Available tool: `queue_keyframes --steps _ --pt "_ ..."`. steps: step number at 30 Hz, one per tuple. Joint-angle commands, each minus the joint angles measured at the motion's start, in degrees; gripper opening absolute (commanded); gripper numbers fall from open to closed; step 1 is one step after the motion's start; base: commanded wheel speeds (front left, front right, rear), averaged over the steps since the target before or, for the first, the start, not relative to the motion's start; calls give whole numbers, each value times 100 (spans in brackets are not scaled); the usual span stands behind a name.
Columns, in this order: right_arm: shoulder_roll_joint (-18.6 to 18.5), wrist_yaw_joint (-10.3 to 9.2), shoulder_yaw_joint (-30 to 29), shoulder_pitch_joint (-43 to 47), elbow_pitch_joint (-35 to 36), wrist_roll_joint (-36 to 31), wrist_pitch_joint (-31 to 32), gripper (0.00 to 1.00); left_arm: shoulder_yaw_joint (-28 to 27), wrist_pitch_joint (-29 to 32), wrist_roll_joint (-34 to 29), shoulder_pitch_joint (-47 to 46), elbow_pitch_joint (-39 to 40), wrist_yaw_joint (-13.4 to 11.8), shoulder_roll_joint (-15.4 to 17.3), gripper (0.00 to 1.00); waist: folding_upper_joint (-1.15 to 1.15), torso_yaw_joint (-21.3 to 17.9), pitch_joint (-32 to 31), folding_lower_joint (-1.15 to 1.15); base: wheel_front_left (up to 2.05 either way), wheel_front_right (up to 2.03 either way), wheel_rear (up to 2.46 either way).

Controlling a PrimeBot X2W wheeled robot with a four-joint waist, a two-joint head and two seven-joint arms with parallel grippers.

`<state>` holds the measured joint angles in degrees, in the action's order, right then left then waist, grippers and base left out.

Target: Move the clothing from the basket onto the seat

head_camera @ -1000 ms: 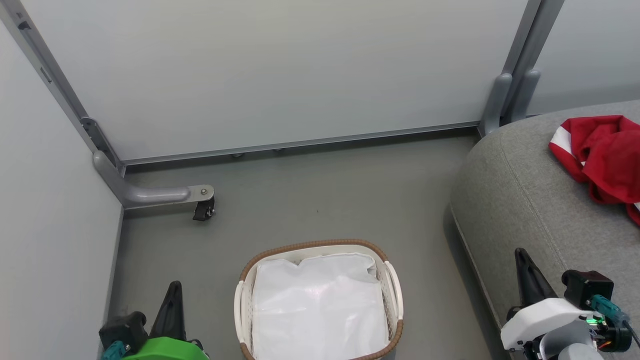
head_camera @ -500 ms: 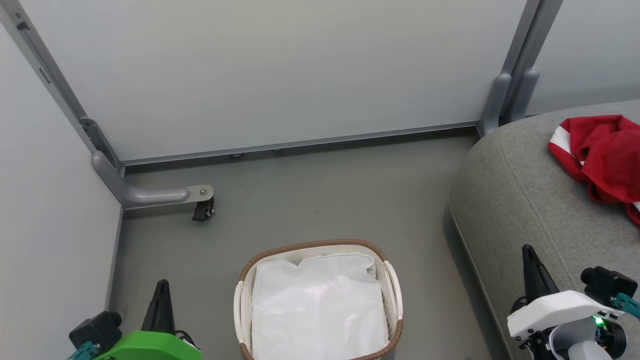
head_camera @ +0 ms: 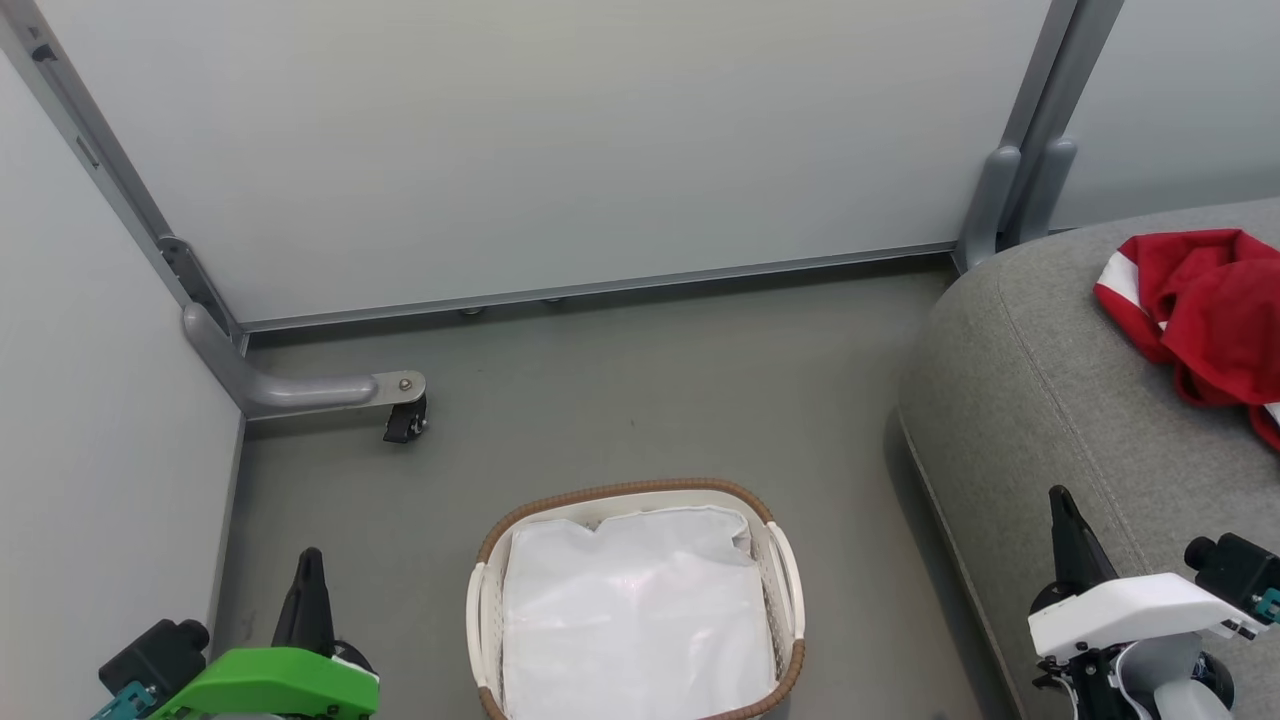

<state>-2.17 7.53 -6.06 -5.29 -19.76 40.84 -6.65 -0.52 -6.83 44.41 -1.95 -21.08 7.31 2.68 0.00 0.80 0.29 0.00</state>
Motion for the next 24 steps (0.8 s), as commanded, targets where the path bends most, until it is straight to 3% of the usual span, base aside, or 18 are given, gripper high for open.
queue_keyframes --steps 1,24 --pt "-44 -2 -8 -83 108 211 44 0 -51 45 206 -178 102 9 19 0 0 -1 0 0 0 0 0" --pt "-59 -3 -24 -102 273 1853 470 0 -241 477 1728 -279 312 15 23 0 0 -21 -3 0 0 0 0"
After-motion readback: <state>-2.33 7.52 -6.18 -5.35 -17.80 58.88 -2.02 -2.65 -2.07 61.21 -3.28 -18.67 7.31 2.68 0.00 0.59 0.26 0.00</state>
